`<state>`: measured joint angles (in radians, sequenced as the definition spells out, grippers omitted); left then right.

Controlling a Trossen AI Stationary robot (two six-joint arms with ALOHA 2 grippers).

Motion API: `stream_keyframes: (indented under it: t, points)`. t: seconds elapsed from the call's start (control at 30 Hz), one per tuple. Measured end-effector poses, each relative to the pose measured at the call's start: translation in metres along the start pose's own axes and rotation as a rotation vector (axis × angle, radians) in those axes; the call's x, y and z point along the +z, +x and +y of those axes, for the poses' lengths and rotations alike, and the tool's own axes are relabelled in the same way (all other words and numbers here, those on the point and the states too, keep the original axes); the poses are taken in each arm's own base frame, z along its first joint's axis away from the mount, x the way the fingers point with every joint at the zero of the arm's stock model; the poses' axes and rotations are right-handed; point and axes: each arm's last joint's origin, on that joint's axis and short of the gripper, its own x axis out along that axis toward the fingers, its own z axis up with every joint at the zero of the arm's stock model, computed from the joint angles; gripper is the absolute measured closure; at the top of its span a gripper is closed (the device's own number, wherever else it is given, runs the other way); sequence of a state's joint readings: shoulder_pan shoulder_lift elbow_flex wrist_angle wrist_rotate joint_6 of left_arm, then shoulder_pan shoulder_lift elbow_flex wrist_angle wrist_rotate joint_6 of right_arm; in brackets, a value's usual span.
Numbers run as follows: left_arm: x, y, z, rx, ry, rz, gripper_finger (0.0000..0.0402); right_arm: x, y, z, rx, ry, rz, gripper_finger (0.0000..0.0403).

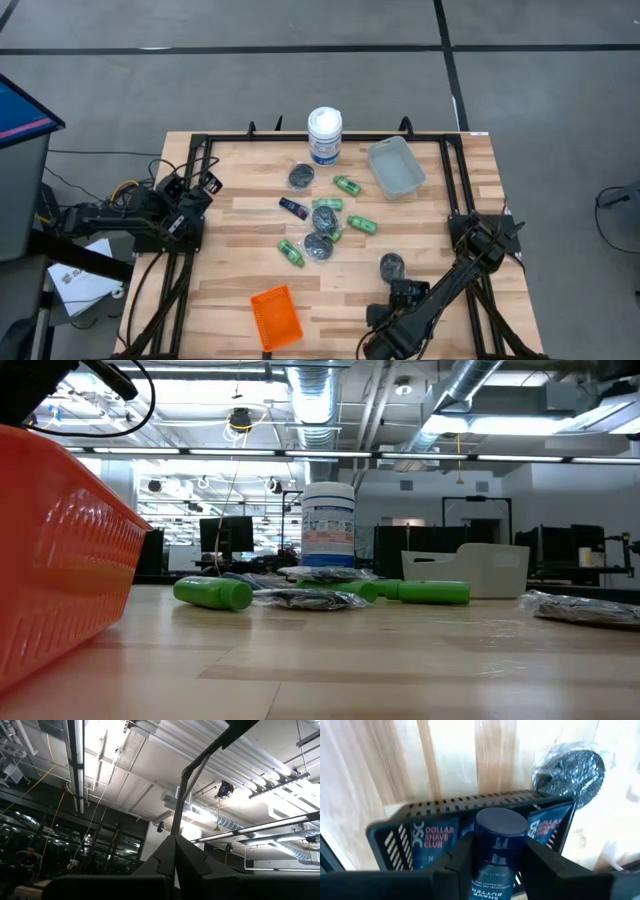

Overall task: Pick & Place Travel size toiletries
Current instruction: Put the blue shave cream into the black basket

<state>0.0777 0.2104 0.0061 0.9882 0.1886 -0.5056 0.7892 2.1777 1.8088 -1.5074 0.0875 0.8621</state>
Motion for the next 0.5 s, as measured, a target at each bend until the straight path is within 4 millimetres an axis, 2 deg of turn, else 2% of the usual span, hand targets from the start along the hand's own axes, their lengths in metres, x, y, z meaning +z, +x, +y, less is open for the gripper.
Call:
stream_keyframes:
  t: [0.13, 0.2, 0.37, 0.5]
  points:
    - [0.0, 0.0, 0.0, 0.0, 0.0, -0.001, 0.0401, -0.006, -0.001, -0.001, -0.038, -0.016, 0.017, 0.0282]
    - [0.0, 0.0, 0.0, -0.001, 0.001, -0.002, 0.0401, -0.011, -0.008, -0.007, -0.047, -0.01, 0.011, 0.0282]
    - [0.001, 0.0, 0.0, -0.003, 0.002, -0.007, 0.0401, -0.023, -0.051, -0.039, 0.045, 0.045, -0.107, 0.0289]
    - [0.001, 0.0, 0.0, -0.001, 0.002, -0.011, 0.0401, -0.042, -0.088, -0.075, 0.114, 0.118, -0.245, 0.0292]
